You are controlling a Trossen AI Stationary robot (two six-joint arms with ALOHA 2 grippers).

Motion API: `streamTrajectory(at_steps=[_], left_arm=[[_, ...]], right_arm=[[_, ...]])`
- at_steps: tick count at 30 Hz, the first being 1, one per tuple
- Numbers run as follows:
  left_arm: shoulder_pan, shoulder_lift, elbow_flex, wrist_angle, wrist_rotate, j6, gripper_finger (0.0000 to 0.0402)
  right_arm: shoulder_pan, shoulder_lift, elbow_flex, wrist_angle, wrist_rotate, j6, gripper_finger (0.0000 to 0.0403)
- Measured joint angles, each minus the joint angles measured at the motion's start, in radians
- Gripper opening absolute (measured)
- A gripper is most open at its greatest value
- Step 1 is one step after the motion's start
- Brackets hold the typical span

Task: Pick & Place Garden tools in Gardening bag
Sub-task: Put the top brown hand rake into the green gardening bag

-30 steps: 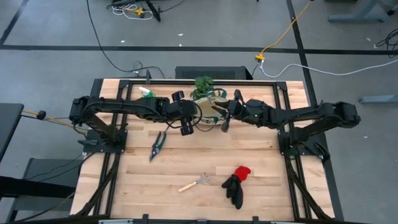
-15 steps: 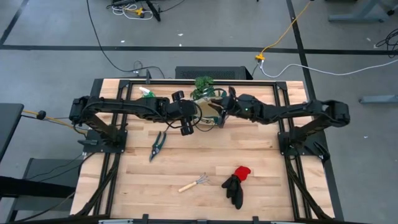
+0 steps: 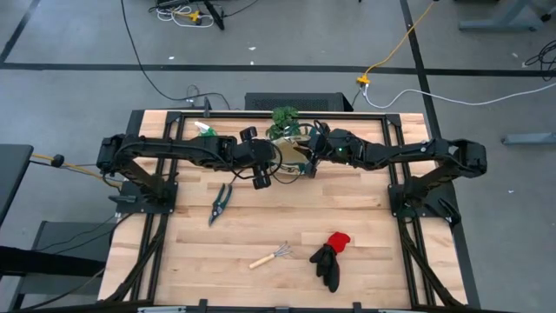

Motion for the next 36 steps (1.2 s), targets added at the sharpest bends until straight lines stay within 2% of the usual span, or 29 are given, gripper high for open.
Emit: streamTrajectory(at_steps=[11, 30, 36], left_arm=[[0.000, 0.000, 0.000, 0.000, 0.000, 0.000, 0.0060], [0.000, 0.000, 0.000, -0.001, 0.000, 0.000, 0.0060], [0.000, 0.000, 0.000, 0.000, 0.000, 0.000, 0.0060]], right_arm=[[-0.002, 0.000, 0.000, -0.082, -0.006, 0.000, 0.0048], [-0.002, 0.000, 0.000, -0.099, 0.007, 0.000, 0.0050], [-0.002, 0.000, 0.000, -0.099, 0.007, 0.000, 0.0075]])
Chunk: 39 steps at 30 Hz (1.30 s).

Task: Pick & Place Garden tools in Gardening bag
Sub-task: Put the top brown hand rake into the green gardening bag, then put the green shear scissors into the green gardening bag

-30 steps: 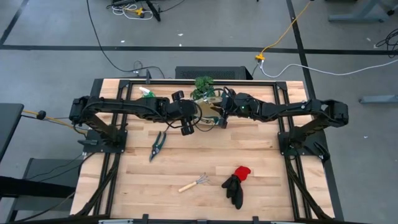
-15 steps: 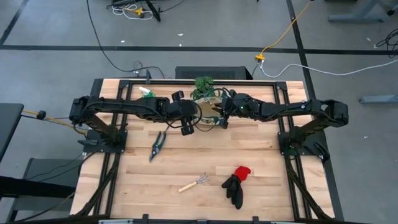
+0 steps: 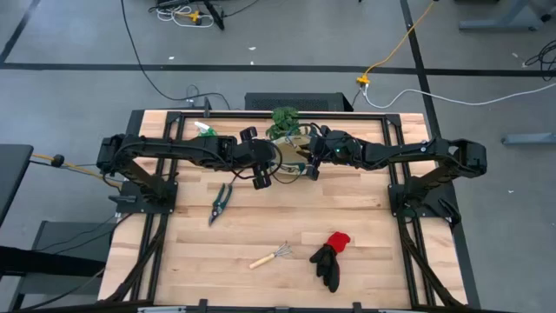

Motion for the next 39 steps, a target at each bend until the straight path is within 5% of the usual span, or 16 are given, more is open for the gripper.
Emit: streamTrajectory(at_steps=[11, 39], left_arm=[[0.000, 0.000, 0.000, 0.000, 0.000, 0.000, 0.0060], [0.000, 0.000, 0.000, -0.035, 0.000, -0.078, 0.0060]], right_arm=[[0.000, 0.000, 0.000, 0.000, -0.025, 0.000, 0.0121], [0.109, -0.112, -0.001, 0.074, -0.077, -0.018, 0.0123]])
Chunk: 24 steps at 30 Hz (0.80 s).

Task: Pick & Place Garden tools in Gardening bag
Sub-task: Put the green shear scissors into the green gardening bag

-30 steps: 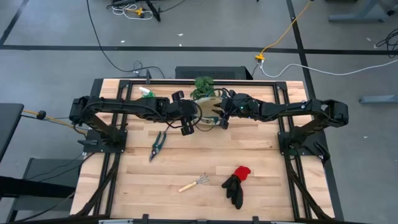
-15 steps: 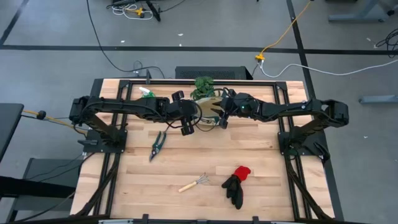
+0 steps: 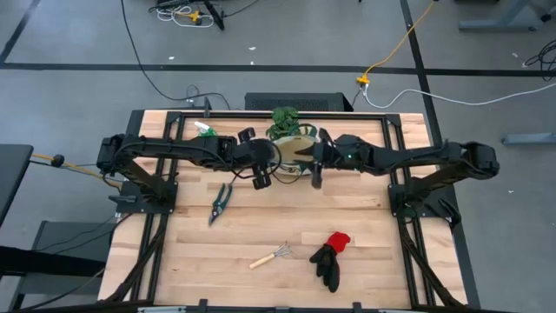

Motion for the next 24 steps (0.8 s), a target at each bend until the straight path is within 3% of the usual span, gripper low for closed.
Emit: streamTrajectory(at_steps=[5, 14, 24], left_arm=[[0.000, 0.000, 0.000, -0.186, 0.003, -0.056, 0.0060], [-0.004, 0.000, 0.000, -0.525, 0.046, -0.444, 0.0060], [-0.033, -0.001, -0.039, -0.611, 0.206, -0.652, 0.0060]], right_arm=[[0.055, -0.027, 0.000, -0.007, 0.000, -0.006, 0.0123], [0.090, -0.030, 0.000, -0.009, 0.002, -0.008, 0.0123], [0.090, -0.030, 0.000, -0.018, 0.002, -0.006, 0.0123]])
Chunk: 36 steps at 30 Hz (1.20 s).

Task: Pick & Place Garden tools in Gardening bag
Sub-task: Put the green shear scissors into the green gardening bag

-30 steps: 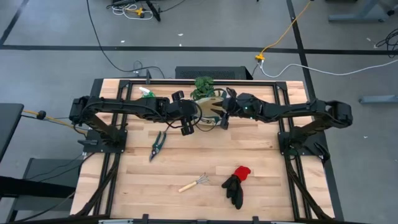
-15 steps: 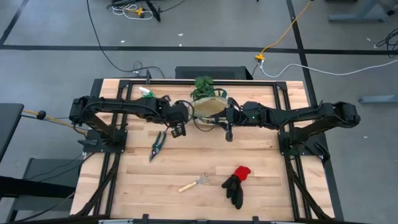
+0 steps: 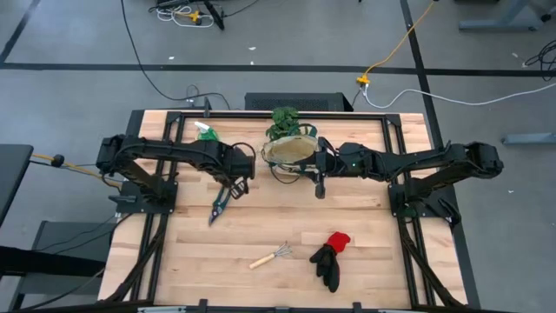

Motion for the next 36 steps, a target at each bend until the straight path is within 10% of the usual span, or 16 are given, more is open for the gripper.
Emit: streamTrajectory(at_steps=[11, 36], left_arm=[[-0.029, 0.000, -0.205, 0.049, 0.079, -0.070, 0.0069], [-0.034, 0.001, -0.398, 0.356, 0.109, -0.186, 0.0236]], right_arm=[[0.000, 0.000, 0.000, 0.000, 0.000, -0.011, 0.0123], [0.000, 0.001, 0.001, 0.000, 0.000, -0.038, 0.0123]])
